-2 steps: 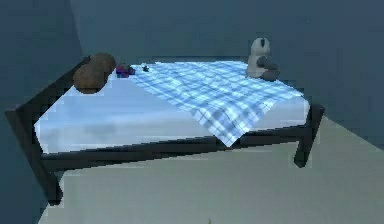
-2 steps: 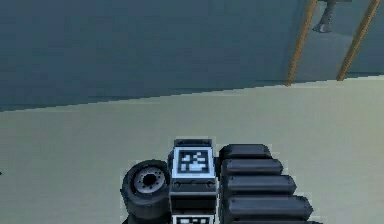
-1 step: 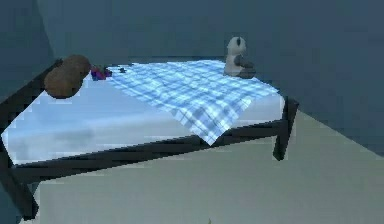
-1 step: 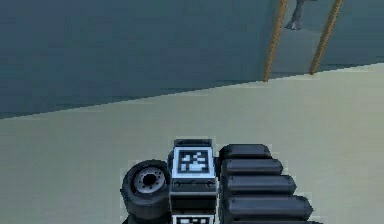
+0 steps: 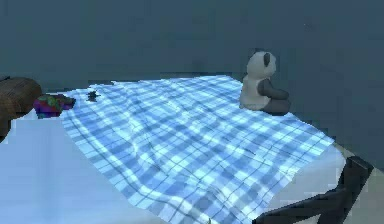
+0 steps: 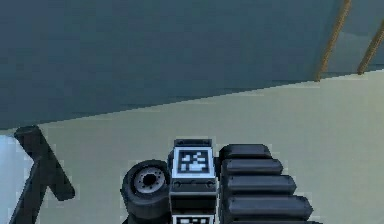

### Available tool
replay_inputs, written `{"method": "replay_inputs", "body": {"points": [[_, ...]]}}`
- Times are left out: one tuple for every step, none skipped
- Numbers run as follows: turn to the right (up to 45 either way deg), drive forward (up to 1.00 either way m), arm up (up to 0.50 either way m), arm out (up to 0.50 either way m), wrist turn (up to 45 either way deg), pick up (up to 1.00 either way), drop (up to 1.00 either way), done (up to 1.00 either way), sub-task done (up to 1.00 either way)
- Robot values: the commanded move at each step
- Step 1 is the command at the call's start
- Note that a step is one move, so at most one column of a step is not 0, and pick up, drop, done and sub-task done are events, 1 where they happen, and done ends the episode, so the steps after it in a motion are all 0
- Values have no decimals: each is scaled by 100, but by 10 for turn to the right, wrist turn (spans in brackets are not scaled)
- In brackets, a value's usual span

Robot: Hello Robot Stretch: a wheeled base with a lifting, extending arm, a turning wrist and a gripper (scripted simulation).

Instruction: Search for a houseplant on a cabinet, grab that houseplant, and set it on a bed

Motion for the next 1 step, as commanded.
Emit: {"method": "replay_inputs", "body": {"points": [[-150,0,0,0,0,0,0,0,0]]}}
